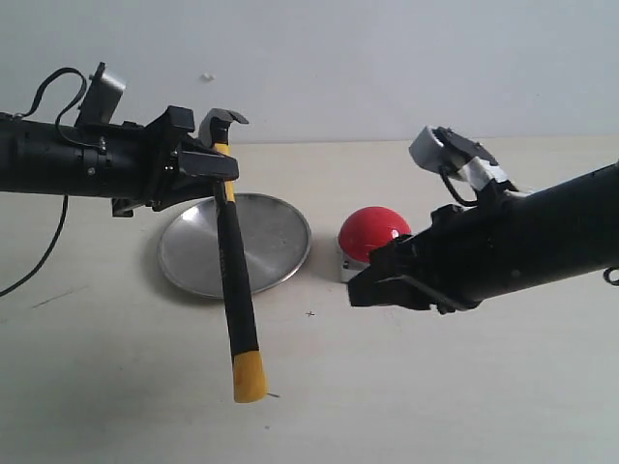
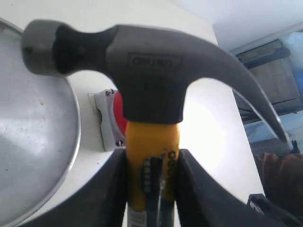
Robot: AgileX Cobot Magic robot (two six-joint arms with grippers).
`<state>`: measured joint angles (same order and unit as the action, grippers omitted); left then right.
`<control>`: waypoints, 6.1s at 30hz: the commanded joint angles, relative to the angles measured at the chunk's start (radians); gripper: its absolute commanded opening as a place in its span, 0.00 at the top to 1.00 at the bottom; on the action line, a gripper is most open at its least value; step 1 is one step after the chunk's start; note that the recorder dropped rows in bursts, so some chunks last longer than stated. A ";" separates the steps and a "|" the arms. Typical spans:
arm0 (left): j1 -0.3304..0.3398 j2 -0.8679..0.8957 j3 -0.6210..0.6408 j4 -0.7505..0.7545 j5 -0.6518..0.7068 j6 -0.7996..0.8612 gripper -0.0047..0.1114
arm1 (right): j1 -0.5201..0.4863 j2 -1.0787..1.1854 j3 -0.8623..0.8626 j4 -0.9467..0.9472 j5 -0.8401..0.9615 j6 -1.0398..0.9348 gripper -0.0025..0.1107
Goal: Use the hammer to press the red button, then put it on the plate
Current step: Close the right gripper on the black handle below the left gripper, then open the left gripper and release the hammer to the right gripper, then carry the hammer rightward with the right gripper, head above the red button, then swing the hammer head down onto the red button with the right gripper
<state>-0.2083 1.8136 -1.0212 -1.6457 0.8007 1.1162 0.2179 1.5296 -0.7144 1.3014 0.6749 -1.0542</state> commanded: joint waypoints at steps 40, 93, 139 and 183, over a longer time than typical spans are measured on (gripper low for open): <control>-0.003 -0.010 -0.001 -0.064 0.022 0.006 0.96 | 0.318 0.403 -0.309 0.368 -0.167 -0.257 0.62; 0.031 -0.050 -0.004 0.245 0.095 0.001 0.38 | 0.318 0.355 -0.340 0.409 -0.365 -0.306 0.98; 0.474 -1.015 0.668 -0.099 -0.160 0.371 0.96 | 0.256 -0.270 -0.036 -1.521 -0.278 1.414 0.98; 0.488 -1.669 0.994 -0.099 -0.627 0.054 0.96 | 0.157 -0.275 0.080 -1.424 -0.317 1.337 0.98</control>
<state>0.2775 0.1499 -0.0317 -1.7371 0.1744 1.1703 0.3817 1.2639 -0.5954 -0.1758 0.4484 0.3686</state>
